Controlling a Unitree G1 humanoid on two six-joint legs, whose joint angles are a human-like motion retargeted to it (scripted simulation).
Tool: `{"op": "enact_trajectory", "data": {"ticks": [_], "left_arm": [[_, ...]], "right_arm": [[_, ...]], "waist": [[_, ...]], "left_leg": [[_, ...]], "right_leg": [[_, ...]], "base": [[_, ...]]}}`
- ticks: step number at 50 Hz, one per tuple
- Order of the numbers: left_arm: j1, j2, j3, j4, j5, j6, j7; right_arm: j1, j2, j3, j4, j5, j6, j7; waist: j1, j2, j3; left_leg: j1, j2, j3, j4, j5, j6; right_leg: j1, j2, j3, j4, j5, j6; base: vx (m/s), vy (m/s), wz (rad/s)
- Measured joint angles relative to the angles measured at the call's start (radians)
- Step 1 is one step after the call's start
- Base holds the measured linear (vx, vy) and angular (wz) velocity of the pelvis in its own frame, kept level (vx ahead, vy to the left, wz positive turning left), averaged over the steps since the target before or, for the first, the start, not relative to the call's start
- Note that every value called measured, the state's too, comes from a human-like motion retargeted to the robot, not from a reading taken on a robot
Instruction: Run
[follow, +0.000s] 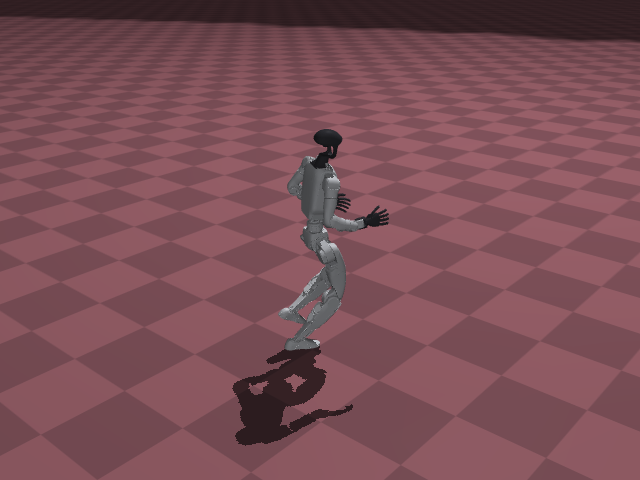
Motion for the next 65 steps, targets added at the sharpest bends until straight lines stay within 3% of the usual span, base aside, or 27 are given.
{"op": "enact_trajectory", "data": {"ticks": [2,5,7,9,11,15,18,20,22,25,28,30,32,35,38,40,42,45,48,51,55,57,59,62,65], "left_arm": [[0.084,0.012,0.027,-0.037,-0.011,-0.022,-0.052],[0.172,0.017,0.059,-0.066,0.001,-0.051,-0.105],[0.187,0.01,0.062,-0.074,-0.004,-0.053,-0.098],[0.172,0.004,0.052,-0.077,-0.001,-0.051,-0.067],[0.124,0.01,0.036,-0.079,0.022,-0.052,-0.02],[-0.121,0.04,0.016,-0.045,0.15,-0.04,0.146],[-0.405,0.035,-0.006,0.012,0.226,-0.002,0.262],[-0.503,0.011,-0.015,-0.003,0.209,-0.006,0.261],[-0.51,-0.007,-0.027,-0.046,0.183,-0.034,0.218],[-0.458,-0.022,-0.076,-0.096,0.155,-0.092,0.134],[-0.391,-0.017,-0.148,-0.121,0.116,-0.118,0.049],[-0.34,-0.013,-0.174,-0.122,0.092,-0.11,0.02],[-0.286,-0.005,-0.168,-0.103,0.067,-0.084,0.004],[-0.203,-0.001,-0.122,-0.041,0.05,-0.03,0.027],[-0.113,-0.022,-0.048,0.021,0.031,0.017,0.03],[-0.022,-0.022,0.005,0.011,0.009,0.02,-0.013],[0.077,-0.007,0.038,-0.023,-0.002,-0.002,-0.066],[0.195,0.001,0.078,-0.054,0.003,-0.036,-0.135],[0.24,-0.012,0.095,-0.059,-0.009,-0.04,-0.144],[0.22,-0.012,0.088,-0.057,0.004,-0.037,-0.107],[0.048,0.023,0.074,-0.025,0.095,-0.032,0.038],[-0.122,0.04,0.06,0.018,0.166,-0.013,0.136],[-0.313,0.035,0.028,0.055,0.2,0.007,0.205],[-0.45,0.007,-0.011,0.012,0.167,-0.001,0.185],[-0.465,-0.017,-0.048,-0.061,0.139,-0.042,0.108]], "right_arm": [[0.011,0.006,0.023,-0.059,0.037,-0.022,0.044],[0.046,0.009,0.07,-0.115,0.084,-0.052,0.125],[0.065,0.009,0.087,-0.127,0.09,-0.061,0.165],[0.078,0.009,0.105,-0.122,0.08,-0.065,0.188],[0.093,0.016,0.124,-0.102,0.057,-0.059,0.196],[0.107,0.047,0.135,0.013,-0.02,-0.011,0.159],[0.104,0.064,0.113,0.115,-0.043,0.007,0.121],[0.138,0.044,0.09,0.121,-0.013,-0.002,0.133],[0.194,0.025,0.074,0.103,0.028,-0.013,0.155],[0.277,0.02,0.053,0.09,0.081,-0.023,0.179],[0.328,0.038,0.029,0.081,0.108,-0.029,0.181],[0.325,0.042,0.03,0.068,0.103,-0.037,0.16],[0.284,0.036,0.031,0.053,0.091,-0.039,0.134],[0.159,0.018,0.031,0.049,0.039,-0.015,0.077],[-0.015,0.005,0.042,0.058,-0.021,0.017,0.03],[-0.069,0.011,0.06,0.019,-0.008,0.008,0.044],[-0.048,0.022,0.08,-0.042,0.043,-0.012,0.093],[0.009,0.036,0.119,-0.101,0.11,-0.045,0.178],[0.05,0.039,0.127,-0.112,0.124,-0.062,0.244],[0.083,0.05,0.138,-0.096,0.105,-0.063,0.268],[0.102,0.081,0.135,0.009,0.036,-0.019,0.231],[0.097,0.107,0.125,0.103,-0.001,0.011,0.181],[0.084,0.115,0.111,0.184,-0.009,0.025,0.153],[0.129,0.075,0.099,0.197,0.029,0.02,0.176],[0.188,0.033,0.102,0.166,0.072,0.003,0.205]], "waist": [[0.052,-0.047,-0.043],[0.091,-0.124,-0.112],[0.087,-0.171,-0.141],[0.068,-0.202,-0.151],[0.045,-0.229,-0.144],[-0.024,-0.259,-0.079],[-0.092,-0.203,-0.046],[-0.143,-0.142,-0.047],[-0.195,-0.088,-0.064],[-0.238,-0.012,-0.094],[-0.213,0.071,-0.112],[-0.187,0.09,-0.112],[-0.157,0.097,-0.096],[-0.101,0.091,-0.036],[-0.028,0.048,0.005],[0.017,-0.002,-0.012],[0.07,-0.046,-0.052],[0.118,-0.119,-0.116],[0.116,-0.188,-0.157],[0.089,-0.228,-0.16],[0.038,-0.274,-0.106],[0.001,-0.272,-0.076],[-0.034,-0.231,-0.063],[-0.108,-0.159,-0.07],[-0.183,-0.089,-0.094]], "left_leg": [[-0.044,-0.082,0.045,-0.249,0.033,-0.04],[-0.042,-0.236,0.089,-0.712,0.21,-0.14],[-0.009,-0.341,0.094,-0.971,0.328,-0.18],[0.007,-0.406,0.079,-1.03,0.357,-0.169],[0.01,-0.448,0.058,-0.923,0.272,-0.108],[0.024,-0.493,0.003,-0.573,-0.09,0.065],[0.12,-0.456,-0.06,-0.538,-0.207,0.065],[0.247,-0.431,-0.095,-0.64,-0.158,0.03],[0.375,-0.38,-0.116,-0.761,0.006,-0.067],[0.485,-0.287,-0.131,-0.812,0.343,-0.226],[0.467,-0.164,-0.127,-0.621,0.526,-0.302],[0.443,-0.101,-0.101,-0.445,0.535,-0.282],[0.395,-0.028,-0.078,-0.241,0.465,-0.23],[0.292,0.064,-0.07,0.049,0.271,-0.135],[0.105,0.059,-0.053,0.161,0.089,-0.033],[-0.008,-0.007,-0.015,0.071,0.052,-0.009],[-0.057,-0.076,0.036,-0.151,0.073,-0.036],[-0.063,-0.213,0.087,-0.597,0.213,-0.131],[-0.013,-0.361,0.103,-0.999,0.37,-0.189],[-0.007,-0.434,0.081,-0.987,0.332,-0.144],[-0.019,-0.499,0.036,-0.629,-0.009,0.054],[-0.003,-0.478,-0.001,-0.51,-0.144,0.065],[0.058,-0.452,-0.04,-0.506,-0.197,0.065],[0.246,-0.429,-0.089,-0.667,-0.115,0.018],[0.423,-0.359,-0.111,-0.846,0.145,-0.134]], "right_leg": [[0.105,-0.041,0.022,-0.1,0.189,0.105],[0.183,-0.132,0.033,-0.139,0.556,0.273],[0.176,-0.202,0.029,-0.038,0.667,0.32],[0.167,-0.259,0.02,0.102,0.697,0.315],[0.152,-0.318,0.017,0.275,0.667,0.281],[0.014,-0.438,0.026,0.679,0.485,0.164],[-0.212,-0.416,0.043,0.804,0.364,0.088],[-0.338,-0.378,0.029,0.756,0.333,0.075],[-0.41,-0.322,-0.017,0.593,0.342,0.082],[-0.438,-0.183,-0.072,0.217,0.419,0.138],[-0.402,-0.007,-0.092,-0.154,0.543,0.194],[-0.38,0.045,-0.092,-0.197,0.538,0.179],[-0.342,0.07,-0.092,-0.143,0.419,0.11],[-0.286,0.081,-0.082,0.045,0.132,-0.034],[-0.177,0.041,-0.051,0.1,-0.024,-0.069],[-0.075,-0.002,-0.021,0.043,0.019,-0.013],[0.032,-0.04,0.006,-0.052,0.19,0.091],[0.129,-0.124,0.026,-0.105,0.547,0.267],[0.142,-0.235,0.008,0.022,0.705,0.334],[0.151,-0.326,-0.01,0.233,0.702,0.301],[0.081,-0.447,0.015,0.617,0.574,0.208],[-0.029,-0.464,0.026,0.77,0.486,0.138],[-0.175,-0.435,0.048,0.848,0.42,0.093],[-0.34,-0.391,0.032,0.799,0.361,0.067],[-0.429,-0.313,-0.042,0.55,0.359,0.071]], "base": [[0.04,0.08,-0.01],[0.01,0.07,0.1],[-0.04,0.06,0.33],[-0.03,0.05,0.31],[-0.01,0.02,0.1],[-0.01,0.0,-0.01],[-0.04,0.03,-0.17],[0.01,0.06,-0.22],[0.02,-0.05,-0.05],[0.03,-0.11,-0.22],[-0.02,-0.08,-0.51],[-0.02,-0.06,-0.39],[-0.01,-0.08,-0.23],[-0.02,-0.08,-0.16],[-0.02,-0.05,0.13],[0.0,0.01,0.16],[0.04,0.07,-0.1],[0.02,0.07,-0.13],[-0.02,0.06,0.15],[-0.01,0.04,0.05],[-0.02,0.03,-0.24],[-0.06,-0.05,-0.29],[-0.05,0.06,-0.41],[0.0,0.06,-0.35],[0.04,-0.1,-0.23]]}}
